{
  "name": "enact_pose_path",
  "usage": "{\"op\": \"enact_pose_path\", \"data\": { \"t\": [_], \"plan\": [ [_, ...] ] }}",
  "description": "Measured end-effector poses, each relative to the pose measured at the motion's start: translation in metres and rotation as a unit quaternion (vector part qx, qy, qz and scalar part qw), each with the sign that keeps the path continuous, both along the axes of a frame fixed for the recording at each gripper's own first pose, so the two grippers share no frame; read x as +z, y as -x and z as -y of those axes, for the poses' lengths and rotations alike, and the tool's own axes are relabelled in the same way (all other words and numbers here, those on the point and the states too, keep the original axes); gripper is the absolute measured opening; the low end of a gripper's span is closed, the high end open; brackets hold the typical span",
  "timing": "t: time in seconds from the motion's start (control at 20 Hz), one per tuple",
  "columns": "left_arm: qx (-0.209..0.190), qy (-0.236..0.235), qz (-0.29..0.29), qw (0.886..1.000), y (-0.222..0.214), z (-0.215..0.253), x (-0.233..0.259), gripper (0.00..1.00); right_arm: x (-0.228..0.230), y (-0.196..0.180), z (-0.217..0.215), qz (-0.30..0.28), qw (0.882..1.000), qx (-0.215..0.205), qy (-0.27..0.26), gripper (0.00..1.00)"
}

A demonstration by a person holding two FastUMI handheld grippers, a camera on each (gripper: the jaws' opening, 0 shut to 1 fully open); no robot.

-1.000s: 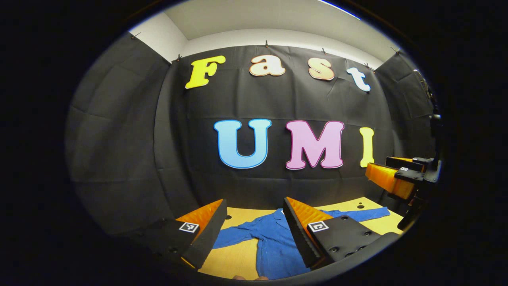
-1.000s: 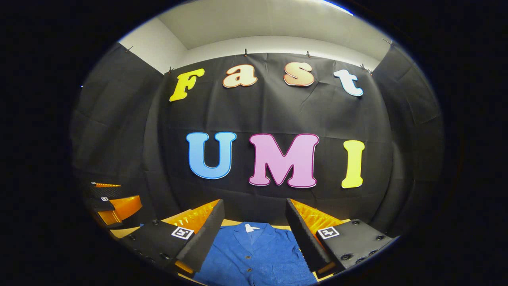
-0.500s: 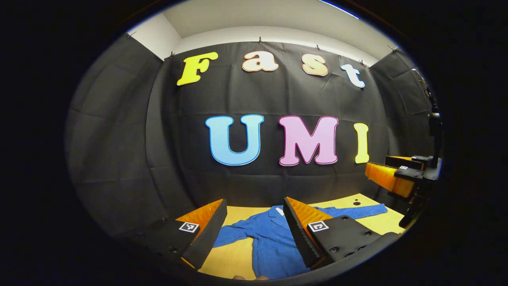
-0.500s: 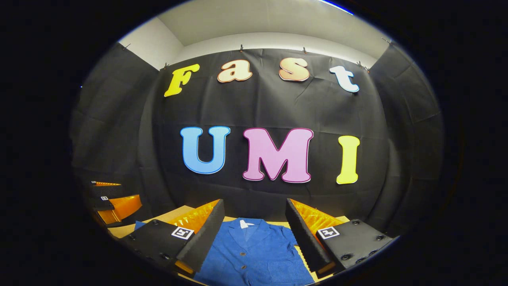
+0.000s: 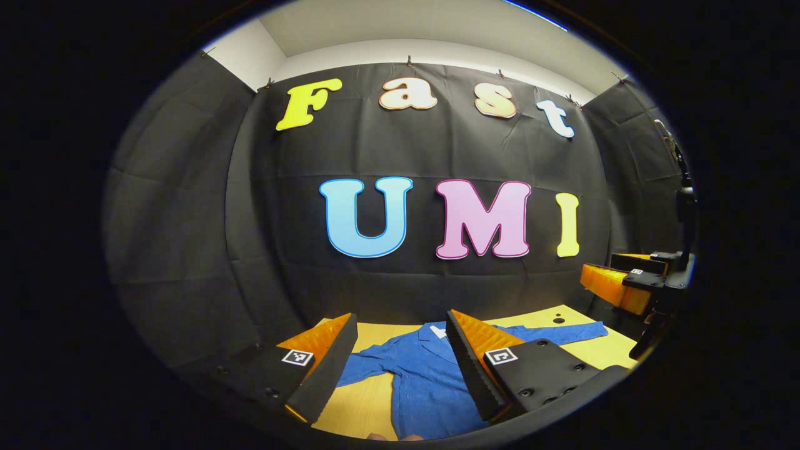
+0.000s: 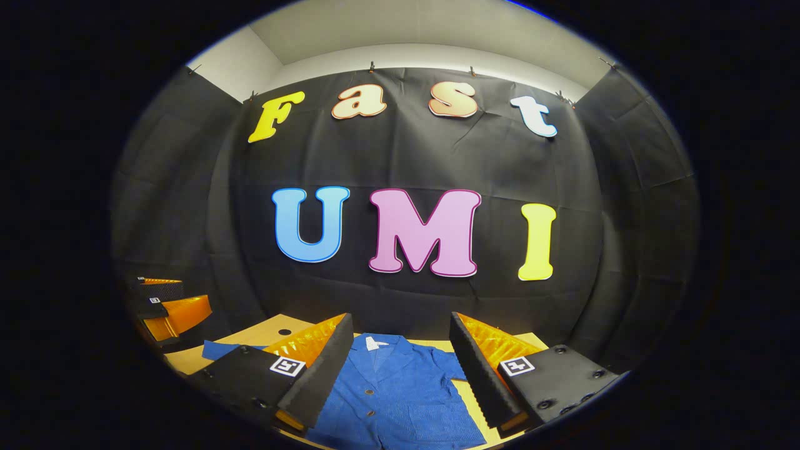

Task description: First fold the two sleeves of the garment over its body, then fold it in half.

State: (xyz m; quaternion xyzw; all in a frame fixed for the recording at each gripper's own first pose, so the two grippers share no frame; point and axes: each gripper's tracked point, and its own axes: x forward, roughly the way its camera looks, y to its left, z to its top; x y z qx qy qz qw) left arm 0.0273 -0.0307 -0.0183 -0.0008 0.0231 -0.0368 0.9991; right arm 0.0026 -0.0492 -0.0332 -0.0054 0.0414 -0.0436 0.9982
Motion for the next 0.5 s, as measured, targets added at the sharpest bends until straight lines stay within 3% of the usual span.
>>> {"op": "enact_pose_path", "data": {
  "t": [0.5],
  "plan": [
    [-0.012, -0.006, -0.009, 1.0, -0.004, 0.027, -0.004, 0.82, -0.023, -0.011, 0.027, -0.025, 1.0, -0.008, -0.01, 0.97]
  ]
}}
